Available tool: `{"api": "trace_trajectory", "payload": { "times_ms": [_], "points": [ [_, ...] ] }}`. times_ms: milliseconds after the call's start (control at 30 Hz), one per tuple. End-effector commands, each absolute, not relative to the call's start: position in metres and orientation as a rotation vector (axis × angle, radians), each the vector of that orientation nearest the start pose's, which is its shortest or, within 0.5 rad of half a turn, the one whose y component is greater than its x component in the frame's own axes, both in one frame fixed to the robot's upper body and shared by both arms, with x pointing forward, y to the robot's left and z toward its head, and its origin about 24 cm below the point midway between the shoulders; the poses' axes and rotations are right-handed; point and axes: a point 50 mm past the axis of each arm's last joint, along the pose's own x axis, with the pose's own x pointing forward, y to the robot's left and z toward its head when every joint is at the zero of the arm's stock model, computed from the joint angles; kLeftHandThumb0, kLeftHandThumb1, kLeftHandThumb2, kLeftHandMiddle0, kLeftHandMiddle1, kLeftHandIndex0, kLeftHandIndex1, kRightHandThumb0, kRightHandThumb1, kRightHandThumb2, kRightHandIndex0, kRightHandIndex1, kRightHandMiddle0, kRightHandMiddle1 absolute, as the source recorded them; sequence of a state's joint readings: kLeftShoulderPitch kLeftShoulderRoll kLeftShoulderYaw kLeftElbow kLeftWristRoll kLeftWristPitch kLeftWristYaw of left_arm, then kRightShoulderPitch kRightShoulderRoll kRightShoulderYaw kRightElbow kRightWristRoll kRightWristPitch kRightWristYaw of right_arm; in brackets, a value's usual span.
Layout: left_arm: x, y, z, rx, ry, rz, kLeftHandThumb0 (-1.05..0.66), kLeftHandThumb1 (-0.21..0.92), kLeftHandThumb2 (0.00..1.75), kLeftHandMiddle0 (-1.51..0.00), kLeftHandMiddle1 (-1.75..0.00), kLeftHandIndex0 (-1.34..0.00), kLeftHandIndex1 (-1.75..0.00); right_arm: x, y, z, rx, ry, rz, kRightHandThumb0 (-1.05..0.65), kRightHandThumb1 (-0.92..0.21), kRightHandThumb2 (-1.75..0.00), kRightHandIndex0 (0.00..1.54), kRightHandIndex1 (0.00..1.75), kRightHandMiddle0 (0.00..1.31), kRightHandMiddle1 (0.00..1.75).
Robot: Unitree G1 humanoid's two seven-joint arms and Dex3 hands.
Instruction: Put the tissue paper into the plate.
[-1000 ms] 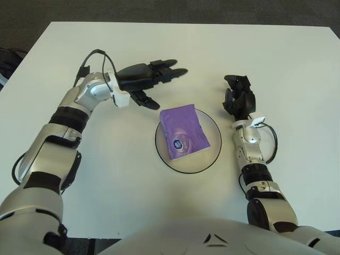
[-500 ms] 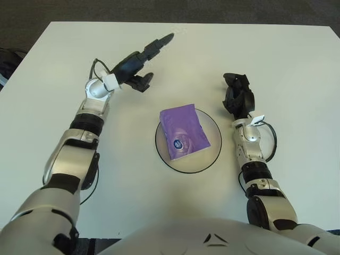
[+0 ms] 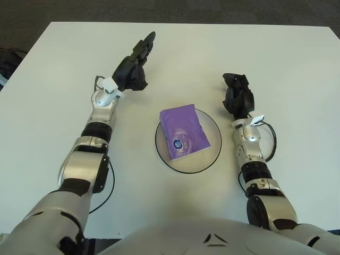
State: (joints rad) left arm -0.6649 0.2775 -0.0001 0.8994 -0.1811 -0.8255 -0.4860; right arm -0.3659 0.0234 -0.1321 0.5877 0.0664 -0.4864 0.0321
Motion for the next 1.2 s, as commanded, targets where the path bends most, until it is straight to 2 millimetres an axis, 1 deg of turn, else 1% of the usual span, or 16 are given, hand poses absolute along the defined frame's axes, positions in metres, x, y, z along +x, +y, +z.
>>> {"api": "trace_trajectory", "payload": {
  "times_ms": [0,133,233,300,467,800,1167],
  "points": [
    [0.340,0.173,0.094,0.212,-0.462,-0.419,-1.05,0.92,1.31,-0.01,0.00,-0.01,-0.02,0.265,-0.149,-0.036,0.160,0.135,-0.073,-0.55,-0.92,-0.64,0.33,0.55,0.13,1.09],
    [0.341,0.172,0.085,0.203,-0.422,-0.388,-1.05,0.92,1.32,0.00,0.00,0.00,0.00,0.265,-0.149,-0.036,0.160,0.135,-0.075,-0.56,-0.92,-0.63,0.33,0.55,0.14,1.10],
    [0.338,0.175,0.074,0.197,-0.381,-0.360,-1.05,0.92,1.33,0.00,0.00,0.00,0.00,0.264,-0.149,-0.037,0.159,0.137,-0.076,-0.56,-0.91,-0.63,0.33,0.54,0.14,1.10],
    [0.337,0.175,0.070,0.195,-0.367,-0.349,-1.05,0.92,1.34,0.00,0.00,0.00,0.00,0.264,-0.150,-0.037,0.159,0.138,-0.076,-0.55,-0.91,-0.63,0.33,0.54,0.14,1.10],
    [0.328,0.175,0.050,0.202,-0.317,-0.284,-1.05,0.92,1.37,-0.01,-0.01,0.00,0.00,0.263,-0.149,-0.037,0.159,0.135,-0.078,-0.55,-0.90,-0.63,0.33,0.53,0.14,1.09],
    [0.320,0.170,0.040,0.209,-0.324,-0.226,-1.05,0.92,1.36,0.00,0.00,-0.01,0.00,0.262,-0.149,-0.037,0.148,0.134,-0.076,-0.55,-0.90,-0.64,0.34,0.53,0.14,1.09],
    [0.306,0.176,0.024,0.226,-0.286,-0.188,-1.05,0.92,1.33,0.00,0.00,0.00,0.00,0.262,-0.148,-0.037,0.147,0.133,-0.078,-0.54,-0.90,-0.64,0.35,0.52,0.16,1.09]
  ]
}}
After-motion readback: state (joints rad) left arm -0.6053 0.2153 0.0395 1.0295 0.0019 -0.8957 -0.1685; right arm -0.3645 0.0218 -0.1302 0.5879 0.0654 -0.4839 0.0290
